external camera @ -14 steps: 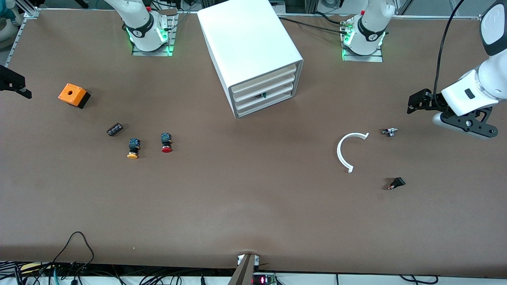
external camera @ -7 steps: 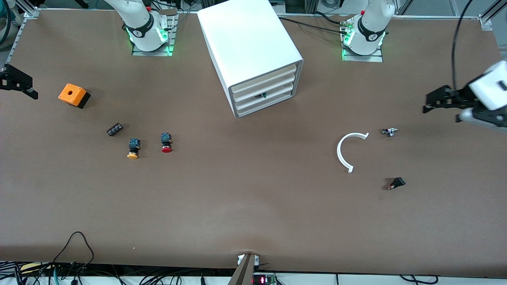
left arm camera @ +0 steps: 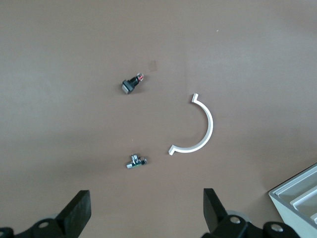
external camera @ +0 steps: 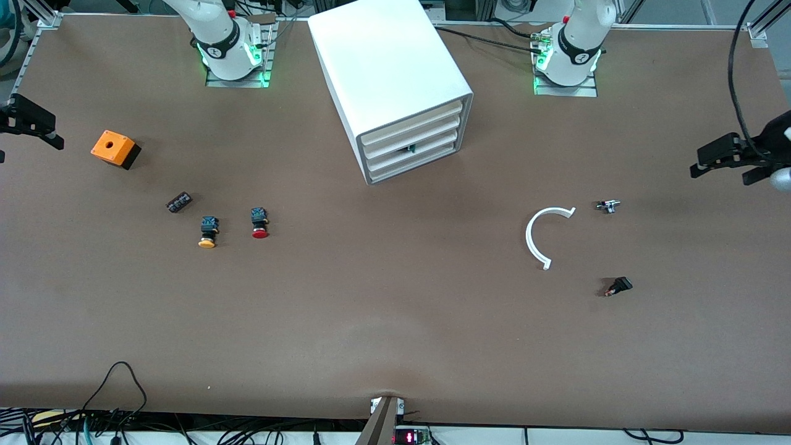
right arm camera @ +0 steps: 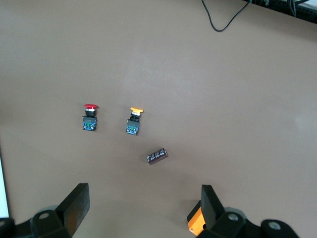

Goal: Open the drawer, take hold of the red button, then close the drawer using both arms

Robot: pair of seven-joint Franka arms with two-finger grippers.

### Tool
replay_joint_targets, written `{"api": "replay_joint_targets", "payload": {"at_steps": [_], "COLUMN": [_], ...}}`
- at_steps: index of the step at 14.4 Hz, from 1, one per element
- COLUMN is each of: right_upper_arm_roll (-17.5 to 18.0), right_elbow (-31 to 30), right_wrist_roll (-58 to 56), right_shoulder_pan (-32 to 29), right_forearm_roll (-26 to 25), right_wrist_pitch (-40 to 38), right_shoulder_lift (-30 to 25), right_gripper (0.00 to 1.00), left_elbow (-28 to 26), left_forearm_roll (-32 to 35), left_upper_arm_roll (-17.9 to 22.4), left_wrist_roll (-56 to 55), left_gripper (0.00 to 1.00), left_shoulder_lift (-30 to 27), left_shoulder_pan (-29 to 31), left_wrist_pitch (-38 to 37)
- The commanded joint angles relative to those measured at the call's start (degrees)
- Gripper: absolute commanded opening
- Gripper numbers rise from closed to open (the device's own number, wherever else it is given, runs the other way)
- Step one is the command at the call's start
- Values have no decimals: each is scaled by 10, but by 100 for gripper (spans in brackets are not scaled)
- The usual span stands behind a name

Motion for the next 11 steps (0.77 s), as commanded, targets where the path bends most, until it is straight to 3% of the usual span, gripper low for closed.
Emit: {"api": "replay_joint_targets", "payload": {"at_steps": [1, 11], "right_upper_arm_roll": [3, 8], "right_elbow": [13, 12], "right_wrist_roll": [1, 0], "right_shoulder_pan": [-13, -7], "right_forearm_roll": [-7, -8], "right_wrist_pitch": [-39, -58], "right_shoulder_lift": [-8, 1], "right_gripper": [100, 100], "left_elbow": [5, -12], "left_forearm_roll": [47, 49], "left_upper_arm_roll": [-41, -48], "left_wrist_roll": [-56, -49], "left_gripper": [100, 100], "left_shoulder_lift": [-5, -19], "left_shoulder_pan": [-4, 1], "left_wrist_pitch": [-16, 3]}}
